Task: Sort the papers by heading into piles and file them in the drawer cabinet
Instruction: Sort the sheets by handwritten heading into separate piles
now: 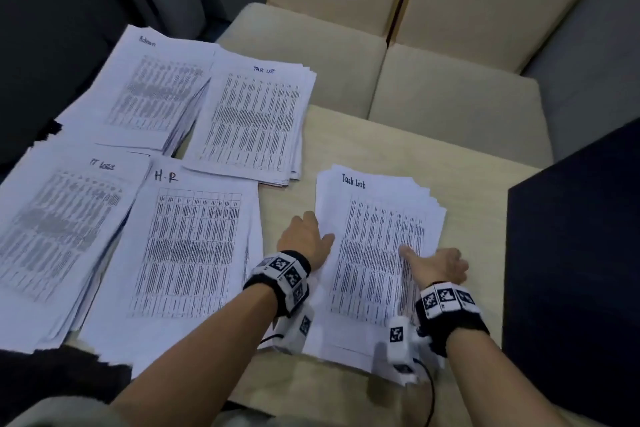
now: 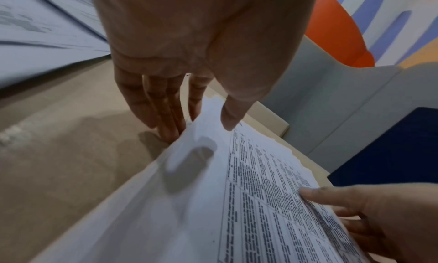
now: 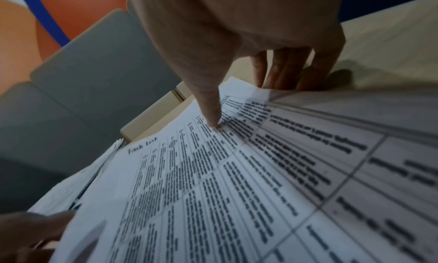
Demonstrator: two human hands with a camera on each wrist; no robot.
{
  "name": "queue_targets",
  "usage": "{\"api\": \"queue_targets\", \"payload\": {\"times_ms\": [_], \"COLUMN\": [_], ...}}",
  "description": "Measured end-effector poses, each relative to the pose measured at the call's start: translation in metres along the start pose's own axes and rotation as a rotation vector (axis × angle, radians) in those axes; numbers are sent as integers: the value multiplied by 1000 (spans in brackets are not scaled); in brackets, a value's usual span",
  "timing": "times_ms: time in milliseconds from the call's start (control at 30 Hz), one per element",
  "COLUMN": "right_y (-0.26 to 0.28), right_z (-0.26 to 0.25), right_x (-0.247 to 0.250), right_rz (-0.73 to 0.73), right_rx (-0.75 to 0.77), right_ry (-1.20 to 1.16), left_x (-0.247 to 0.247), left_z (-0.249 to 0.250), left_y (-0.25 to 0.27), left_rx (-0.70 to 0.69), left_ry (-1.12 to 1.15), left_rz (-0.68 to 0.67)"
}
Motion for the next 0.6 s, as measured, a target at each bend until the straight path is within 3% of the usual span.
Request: {"api": "queue_targets", "payload": {"times_ms": [100, 267, 467, 600], "right_y": [-2, 5, 11, 19], "right_z": [5, 10, 37, 43], "right_x": [2, 15, 42, 54], "right_rz": [-11, 106, 4, -210], "right_rx": [87, 308, 288, 70], "right_ry": [-86, -250, -325, -587], "left_x": [0, -1, -3, 2], "left_z": [2, -8, -6, -10], "left_y": [2, -7, -7, -7], "left_rx": [40, 76, 12, -2], "left_ry": [75, 133, -51, -66], "left_rz": [33, 112, 77, 45]}}
Point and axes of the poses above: each hand's wrist, its own y-axis away from the middle knuckle, its own x-axis out of the back of the hand, z = x × y, the point moved 1 cm from there along -y, towards the middle knuckle, and after that the axes turned 6 degrees about -x, right-handed, at the moved point
